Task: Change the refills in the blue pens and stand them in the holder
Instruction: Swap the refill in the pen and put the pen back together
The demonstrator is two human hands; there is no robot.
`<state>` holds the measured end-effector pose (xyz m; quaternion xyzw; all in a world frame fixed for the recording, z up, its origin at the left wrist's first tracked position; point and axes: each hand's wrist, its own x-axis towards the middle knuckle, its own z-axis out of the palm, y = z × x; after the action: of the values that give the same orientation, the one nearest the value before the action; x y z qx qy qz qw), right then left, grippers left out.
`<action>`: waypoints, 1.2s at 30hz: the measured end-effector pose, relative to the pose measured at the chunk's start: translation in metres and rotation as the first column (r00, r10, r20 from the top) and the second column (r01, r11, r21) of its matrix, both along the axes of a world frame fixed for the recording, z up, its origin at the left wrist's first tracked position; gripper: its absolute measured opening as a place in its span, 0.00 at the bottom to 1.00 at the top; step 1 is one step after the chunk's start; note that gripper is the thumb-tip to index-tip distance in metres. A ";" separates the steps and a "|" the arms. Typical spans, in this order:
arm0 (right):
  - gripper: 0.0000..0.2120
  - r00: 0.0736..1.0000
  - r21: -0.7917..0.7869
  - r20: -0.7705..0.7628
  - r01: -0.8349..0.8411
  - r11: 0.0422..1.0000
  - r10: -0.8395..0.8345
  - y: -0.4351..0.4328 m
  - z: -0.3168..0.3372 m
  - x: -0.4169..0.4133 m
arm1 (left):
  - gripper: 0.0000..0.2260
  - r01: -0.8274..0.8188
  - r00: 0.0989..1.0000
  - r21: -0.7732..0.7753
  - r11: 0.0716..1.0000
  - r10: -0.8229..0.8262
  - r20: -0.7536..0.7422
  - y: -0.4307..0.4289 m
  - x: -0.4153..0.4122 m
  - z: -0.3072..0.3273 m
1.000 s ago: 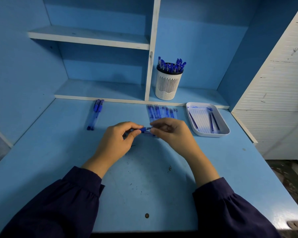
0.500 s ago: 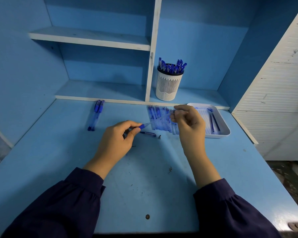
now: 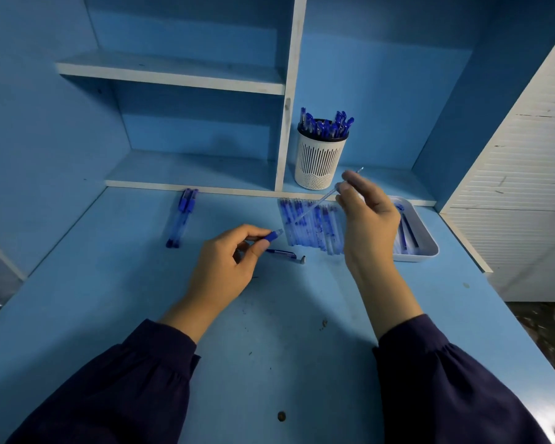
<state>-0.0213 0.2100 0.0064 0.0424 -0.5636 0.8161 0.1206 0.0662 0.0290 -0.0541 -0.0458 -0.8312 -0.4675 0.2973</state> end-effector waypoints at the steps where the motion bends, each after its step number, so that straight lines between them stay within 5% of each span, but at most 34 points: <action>1: 0.09 0.999 0.024 0.007 -0.036 0.999 0.036 0.000 0.001 -0.009 | 0.06 -0.004 1.000 0.003 1.000 0.004 -0.012 0.001 -0.001 0.000; 4: 0.10 0.978 0.197 0.045 -0.210 0.958 0.205 -0.006 0.003 -0.036 | 0.07 -0.019 0.998 -0.015 1.000 0.018 -0.058 0.000 -0.005 0.002; 8: 0.11 0.927 0.498 0.112 -0.364 0.787 0.359 -0.023 0.001 -0.063 | 0.08 -0.088 0.987 -0.051 0.995 0.080 -0.138 -0.003 -0.015 0.004; 14: 0.11 0.920 0.820 0.084 -0.282 0.498 0.384 -0.050 -0.009 -0.086 | 0.08 -0.143 0.976 -0.065 0.988 0.130 -0.174 -0.014 -0.033 0.003; 20: 0.09 0.942 0.937 0.052 -0.161 0.311 0.332 -0.065 -0.023 -0.098 | 0.08 -0.141 0.978 -0.050 0.989 0.131 -0.160 -0.019 -0.050 0.002; 27: 0.08 0.931 0.977 0.017 -0.093 0.192 0.366 -0.069 -0.032 -0.100 | 0.09 -0.102 0.985 -0.097 0.990 0.088 -0.146 -0.018 -0.055 0.002; 36: 0.08 0.943 0.940 -0.044 -0.072 0.333 0.329 -0.024 -0.012 -0.084 | 0.09 -0.016 0.988 -0.117 0.993 -0.002 -0.155 -0.014 -0.055 0.002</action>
<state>-0.1048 0.1864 -0.0057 0.2650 -0.8970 0.3519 0.0364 0.0111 0.0150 -0.0521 -0.0965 -0.8319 -0.4116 0.3595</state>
